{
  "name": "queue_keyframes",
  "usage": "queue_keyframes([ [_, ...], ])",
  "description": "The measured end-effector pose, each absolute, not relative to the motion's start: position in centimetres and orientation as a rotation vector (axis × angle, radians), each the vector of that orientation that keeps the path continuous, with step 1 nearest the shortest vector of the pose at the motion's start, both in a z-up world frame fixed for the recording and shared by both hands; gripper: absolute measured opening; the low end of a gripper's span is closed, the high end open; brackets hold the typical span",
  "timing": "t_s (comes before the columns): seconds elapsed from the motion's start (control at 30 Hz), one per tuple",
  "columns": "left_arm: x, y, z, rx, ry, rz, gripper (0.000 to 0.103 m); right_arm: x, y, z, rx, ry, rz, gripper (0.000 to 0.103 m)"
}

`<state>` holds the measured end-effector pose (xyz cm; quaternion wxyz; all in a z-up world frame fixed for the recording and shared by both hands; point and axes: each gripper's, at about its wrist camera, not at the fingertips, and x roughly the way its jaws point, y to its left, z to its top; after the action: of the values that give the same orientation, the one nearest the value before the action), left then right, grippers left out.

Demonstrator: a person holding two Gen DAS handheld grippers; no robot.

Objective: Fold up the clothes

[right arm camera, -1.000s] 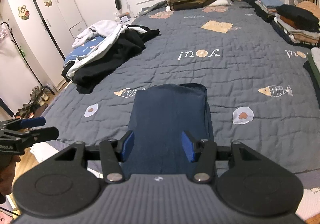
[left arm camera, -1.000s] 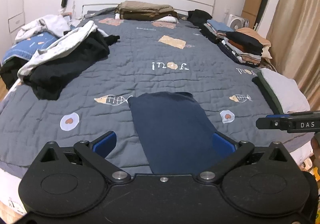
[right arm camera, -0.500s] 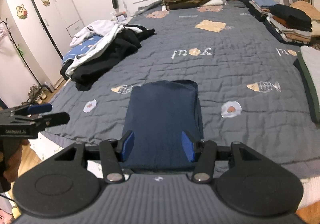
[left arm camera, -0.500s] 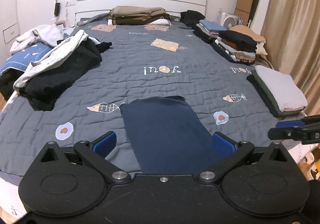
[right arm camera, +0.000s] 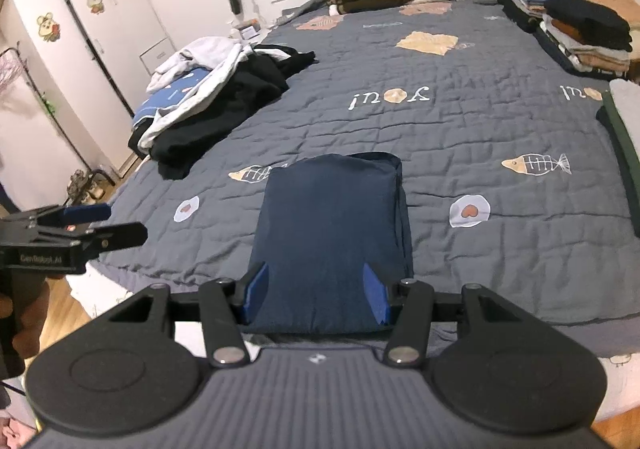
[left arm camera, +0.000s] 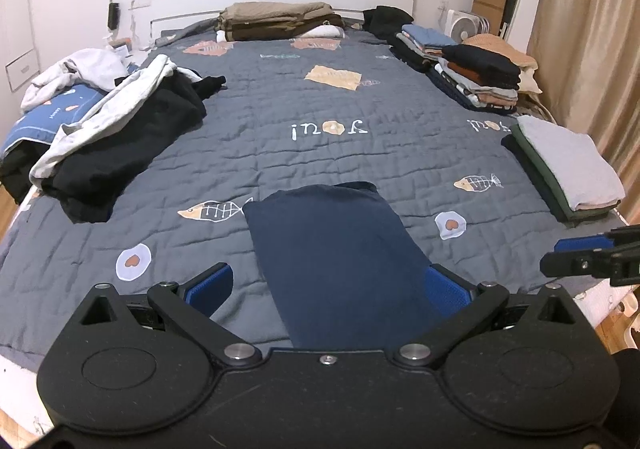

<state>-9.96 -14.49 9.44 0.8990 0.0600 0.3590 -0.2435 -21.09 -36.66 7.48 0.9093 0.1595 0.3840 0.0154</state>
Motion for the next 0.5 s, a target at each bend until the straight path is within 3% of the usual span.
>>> queue_keyframes([
  [0.5,-1.2,-16.0,4.8,0.084,0.837,-0.53,0.103,-15.4,-38.8,4.1,0.362,0.898,0.04,0.052],
])
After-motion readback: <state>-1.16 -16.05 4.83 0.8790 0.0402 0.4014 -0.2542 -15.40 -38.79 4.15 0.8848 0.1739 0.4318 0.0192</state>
